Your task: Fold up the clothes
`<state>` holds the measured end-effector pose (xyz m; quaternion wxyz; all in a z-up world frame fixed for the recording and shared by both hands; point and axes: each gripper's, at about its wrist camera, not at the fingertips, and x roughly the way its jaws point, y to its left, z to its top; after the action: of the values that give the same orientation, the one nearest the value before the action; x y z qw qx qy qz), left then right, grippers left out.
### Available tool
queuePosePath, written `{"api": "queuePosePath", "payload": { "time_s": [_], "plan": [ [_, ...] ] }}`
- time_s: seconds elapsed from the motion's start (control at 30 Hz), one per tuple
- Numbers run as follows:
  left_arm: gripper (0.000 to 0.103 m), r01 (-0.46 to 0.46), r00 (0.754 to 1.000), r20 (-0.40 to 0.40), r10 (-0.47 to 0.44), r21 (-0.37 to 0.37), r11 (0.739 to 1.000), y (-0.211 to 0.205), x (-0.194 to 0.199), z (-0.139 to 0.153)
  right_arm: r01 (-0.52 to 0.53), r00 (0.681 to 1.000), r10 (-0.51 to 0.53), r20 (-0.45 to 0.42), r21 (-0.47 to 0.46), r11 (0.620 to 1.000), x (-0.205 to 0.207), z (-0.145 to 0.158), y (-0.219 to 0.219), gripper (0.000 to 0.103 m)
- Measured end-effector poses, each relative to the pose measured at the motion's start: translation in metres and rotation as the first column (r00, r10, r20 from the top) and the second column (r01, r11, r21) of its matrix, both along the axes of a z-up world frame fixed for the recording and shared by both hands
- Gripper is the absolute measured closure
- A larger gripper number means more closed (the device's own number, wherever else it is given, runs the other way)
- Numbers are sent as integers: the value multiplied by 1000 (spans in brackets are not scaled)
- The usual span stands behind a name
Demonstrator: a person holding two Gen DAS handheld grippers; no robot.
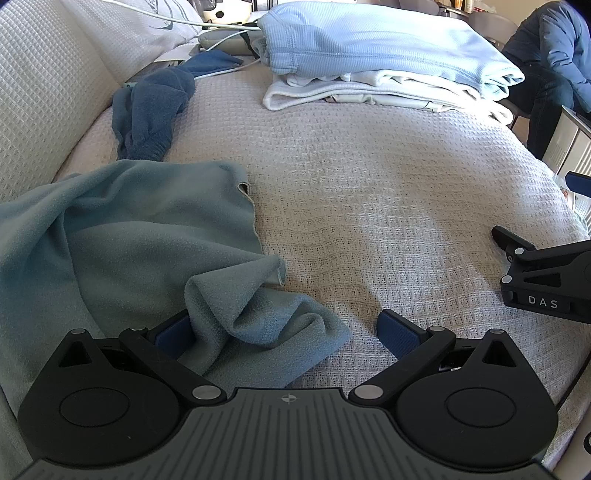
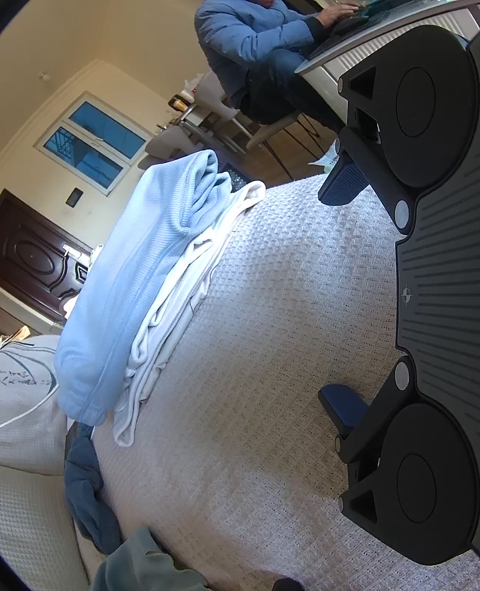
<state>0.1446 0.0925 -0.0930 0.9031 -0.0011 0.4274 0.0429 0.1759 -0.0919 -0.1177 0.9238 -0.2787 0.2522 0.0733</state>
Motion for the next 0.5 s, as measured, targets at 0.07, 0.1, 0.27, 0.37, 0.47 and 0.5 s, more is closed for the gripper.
{"api": "queuePosePath", "payload": {
  "time_s": [0.07,0.1,0.27,0.37,0.47,0.5],
  "plan": [
    [0,1,1000,-1,-1,0,1000,0,0,0,1,1000,-1,-1,3,1000,0,0,0,0],
    [0,2,1000,-2,-2,0,1000,0,0,0,1,1000,-1,-1,3,1000,0,0,0,0],
    [0,3,1000,-1,-3,0,1000,0,0,0,1,1000,-1,6,-7,1000,-1,0,1,0],
    [0,5,1000,0,-5,1,1000,0,0,0,1,1000,-1,6,-7,1000,-1,0,1,0],
    [0,6,1000,0,-6,2,1000,0,1,-1,1,1000,-1,4,-5,1000,-1,0,1,0],
    [0,6,1000,0,-6,2,1000,0,0,0,1,1000,-1,4,-4,1000,-1,0,1,0]
  ]
}}
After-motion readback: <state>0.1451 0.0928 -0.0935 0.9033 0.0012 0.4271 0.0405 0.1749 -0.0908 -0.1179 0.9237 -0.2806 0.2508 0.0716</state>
